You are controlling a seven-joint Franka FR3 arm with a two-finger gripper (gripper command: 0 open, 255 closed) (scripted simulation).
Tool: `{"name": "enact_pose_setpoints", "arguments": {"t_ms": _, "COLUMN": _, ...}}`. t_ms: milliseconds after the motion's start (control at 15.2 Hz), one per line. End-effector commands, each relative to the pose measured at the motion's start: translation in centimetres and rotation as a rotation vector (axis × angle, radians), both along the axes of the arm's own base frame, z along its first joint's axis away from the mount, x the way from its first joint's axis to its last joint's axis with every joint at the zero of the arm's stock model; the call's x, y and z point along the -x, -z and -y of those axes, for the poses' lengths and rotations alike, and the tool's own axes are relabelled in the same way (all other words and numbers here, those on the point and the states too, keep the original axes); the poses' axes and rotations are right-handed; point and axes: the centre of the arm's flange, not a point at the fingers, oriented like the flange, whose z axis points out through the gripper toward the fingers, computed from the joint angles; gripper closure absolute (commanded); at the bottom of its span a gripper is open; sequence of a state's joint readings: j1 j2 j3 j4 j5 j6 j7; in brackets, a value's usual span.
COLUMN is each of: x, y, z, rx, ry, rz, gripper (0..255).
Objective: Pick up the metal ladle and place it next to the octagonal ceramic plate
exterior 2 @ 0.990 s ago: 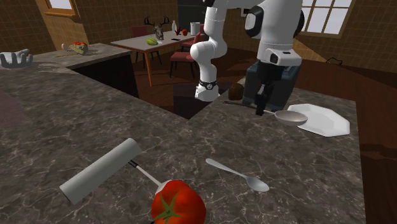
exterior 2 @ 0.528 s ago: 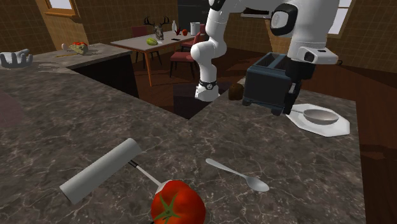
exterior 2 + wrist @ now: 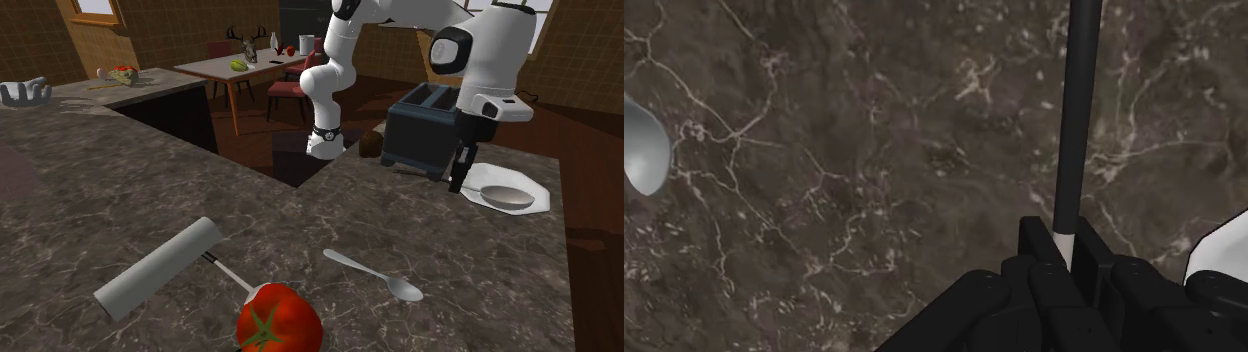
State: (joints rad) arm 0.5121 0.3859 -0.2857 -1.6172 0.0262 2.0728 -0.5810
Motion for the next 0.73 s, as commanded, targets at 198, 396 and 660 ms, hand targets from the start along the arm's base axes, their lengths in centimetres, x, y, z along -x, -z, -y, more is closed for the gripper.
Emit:
{"name": "enact_pose_setpoints", "arguments": {"t_ms": 198, "x": 0.0, "y": 2.6, "z": 0.0, "rx": 0.0, "ry": 0.0, "rz": 0.0, "gripper": 255}}
{"name": "enact_pose_setpoints", "arguments": {"t_ms": 396, "x": 0.0, "y": 4.2, "z": 0.0, "rx": 0.0, "ry": 0.0, "rz": 0.0, "gripper": 255}}
{"name": "enact_pose_setpoints", "arguments": {"t_ms": 660, "x": 0.0, "y": 6.3, "z": 0.0, "rx": 0.0, "ry": 0.0, "rz": 0.0, "gripper": 255}}
